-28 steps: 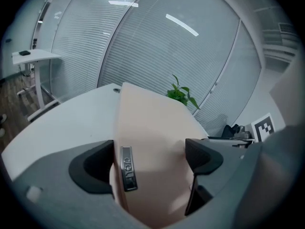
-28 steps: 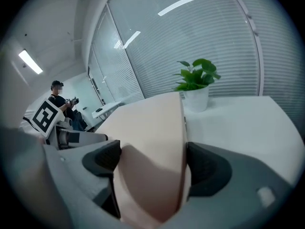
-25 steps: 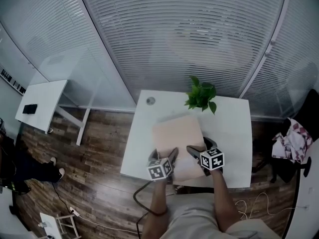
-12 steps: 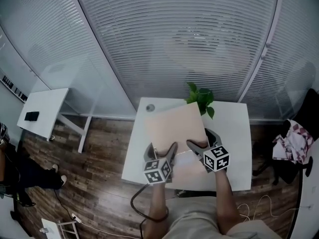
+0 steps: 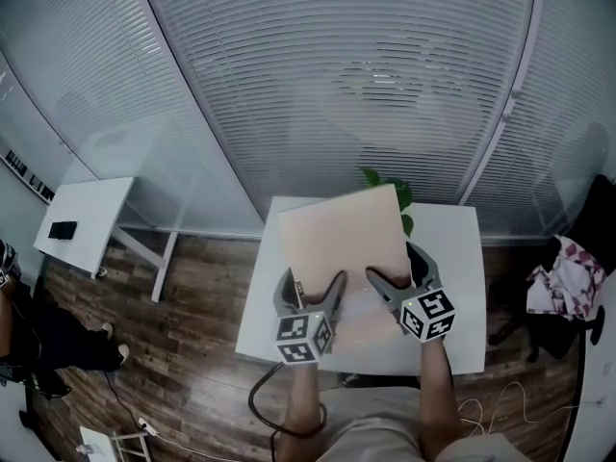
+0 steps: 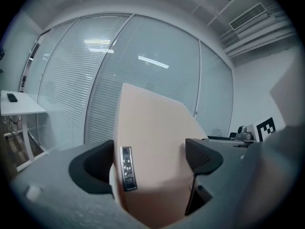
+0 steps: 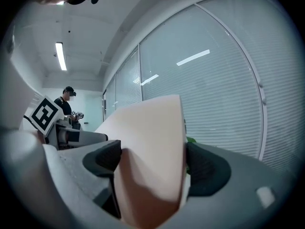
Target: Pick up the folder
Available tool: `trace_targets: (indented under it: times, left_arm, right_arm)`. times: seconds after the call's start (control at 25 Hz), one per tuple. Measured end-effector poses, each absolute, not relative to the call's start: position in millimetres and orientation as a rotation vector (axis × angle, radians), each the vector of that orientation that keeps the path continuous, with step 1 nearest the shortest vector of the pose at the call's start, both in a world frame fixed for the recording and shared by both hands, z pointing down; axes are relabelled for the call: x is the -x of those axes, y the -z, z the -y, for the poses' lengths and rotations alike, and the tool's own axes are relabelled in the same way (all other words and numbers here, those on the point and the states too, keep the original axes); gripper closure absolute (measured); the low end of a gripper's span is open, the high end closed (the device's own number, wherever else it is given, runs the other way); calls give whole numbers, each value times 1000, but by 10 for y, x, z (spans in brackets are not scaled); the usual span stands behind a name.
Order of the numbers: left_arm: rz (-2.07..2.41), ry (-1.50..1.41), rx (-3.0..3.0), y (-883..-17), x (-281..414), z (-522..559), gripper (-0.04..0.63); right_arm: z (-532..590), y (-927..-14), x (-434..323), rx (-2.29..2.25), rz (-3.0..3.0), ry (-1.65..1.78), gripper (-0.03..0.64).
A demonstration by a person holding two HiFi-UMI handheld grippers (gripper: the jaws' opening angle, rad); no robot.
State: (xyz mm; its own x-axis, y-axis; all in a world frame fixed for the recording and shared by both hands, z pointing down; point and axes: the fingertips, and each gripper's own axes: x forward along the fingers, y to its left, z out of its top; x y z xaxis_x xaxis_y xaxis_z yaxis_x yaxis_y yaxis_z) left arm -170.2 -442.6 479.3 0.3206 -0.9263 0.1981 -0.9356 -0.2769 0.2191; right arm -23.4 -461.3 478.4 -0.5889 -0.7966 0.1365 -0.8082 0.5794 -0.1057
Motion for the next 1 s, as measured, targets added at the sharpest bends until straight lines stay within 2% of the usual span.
trace_targets:
  times: [0.44,1.0]
  left_arm:
    - [1641,9,-2366,-4633,1550,4342,137]
    - [1706,13,-2352,-4647,1710,4342,138]
  right_arm:
    - [4477,-4622,56,-1421,2771,-200,181]
    - [4511,-4758,235,-1326,2763,-182,181]
